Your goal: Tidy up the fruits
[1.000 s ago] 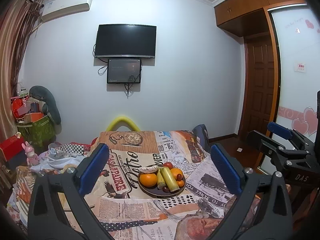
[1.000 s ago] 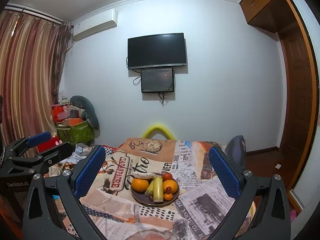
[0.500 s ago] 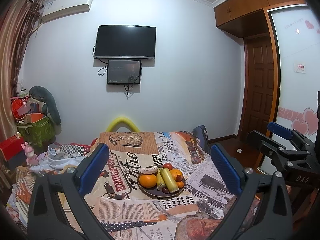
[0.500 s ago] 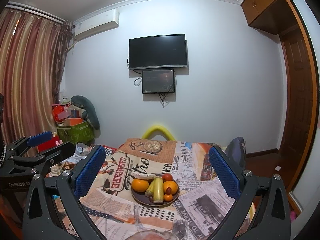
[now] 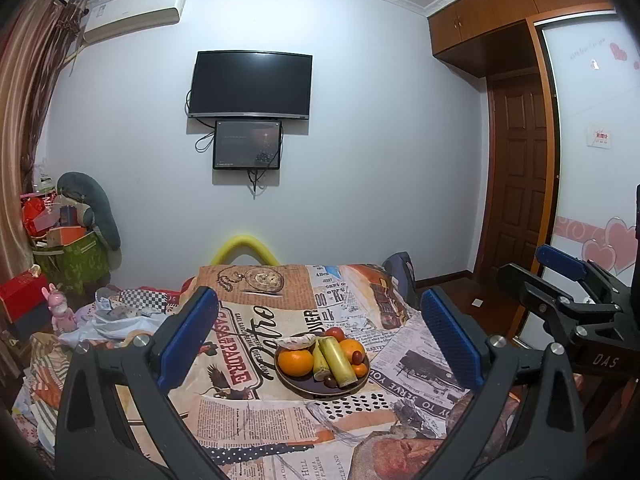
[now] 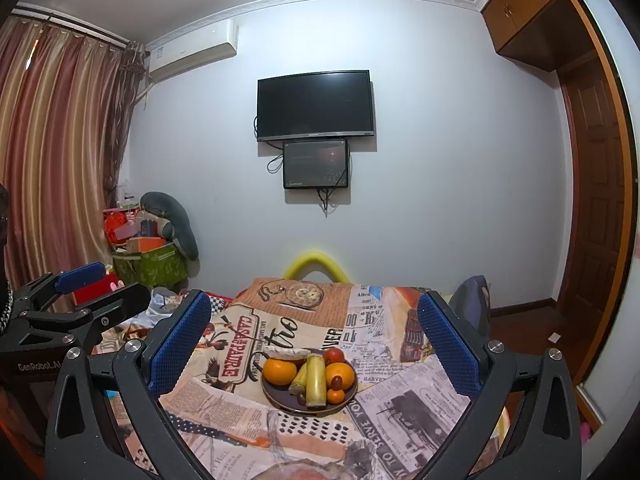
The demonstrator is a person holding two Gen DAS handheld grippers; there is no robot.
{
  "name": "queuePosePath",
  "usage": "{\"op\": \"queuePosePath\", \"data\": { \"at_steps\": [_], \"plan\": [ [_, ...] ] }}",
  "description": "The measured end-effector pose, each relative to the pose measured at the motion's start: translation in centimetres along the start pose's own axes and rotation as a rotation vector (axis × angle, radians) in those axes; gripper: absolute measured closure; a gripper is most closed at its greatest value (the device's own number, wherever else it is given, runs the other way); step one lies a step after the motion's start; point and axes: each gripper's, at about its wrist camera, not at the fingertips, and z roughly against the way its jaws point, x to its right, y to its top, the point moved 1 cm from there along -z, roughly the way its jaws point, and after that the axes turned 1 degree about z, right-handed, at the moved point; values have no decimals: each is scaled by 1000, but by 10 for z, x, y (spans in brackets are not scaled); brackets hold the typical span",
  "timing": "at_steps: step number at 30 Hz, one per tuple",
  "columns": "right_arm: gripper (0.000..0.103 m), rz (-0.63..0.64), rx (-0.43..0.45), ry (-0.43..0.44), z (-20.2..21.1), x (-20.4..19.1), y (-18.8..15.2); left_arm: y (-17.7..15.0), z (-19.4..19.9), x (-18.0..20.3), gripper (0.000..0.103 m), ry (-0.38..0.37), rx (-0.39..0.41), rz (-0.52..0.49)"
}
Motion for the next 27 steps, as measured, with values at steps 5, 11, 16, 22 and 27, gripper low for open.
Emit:
{"op": "queuePosePath", "data": {
  "at_steps": [5,11,16,22,27],
  "plan": [
    [0,3,3,-1,2,0,1,1,0,-1,0,-8,1,3],
    [0,1,4,-1,3,0,1,1,0,-2,0,-4,2,6],
    [0,2,4,0,3,0,1,2,0,-2,0,-7,0,11],
    [0,3,4,-1,3,0,1,1,2,-2,0,-10,5,14],
    [0,2,3,-1,3,-1,1,1,3,1,0,-3,11,3]
  ]
}}
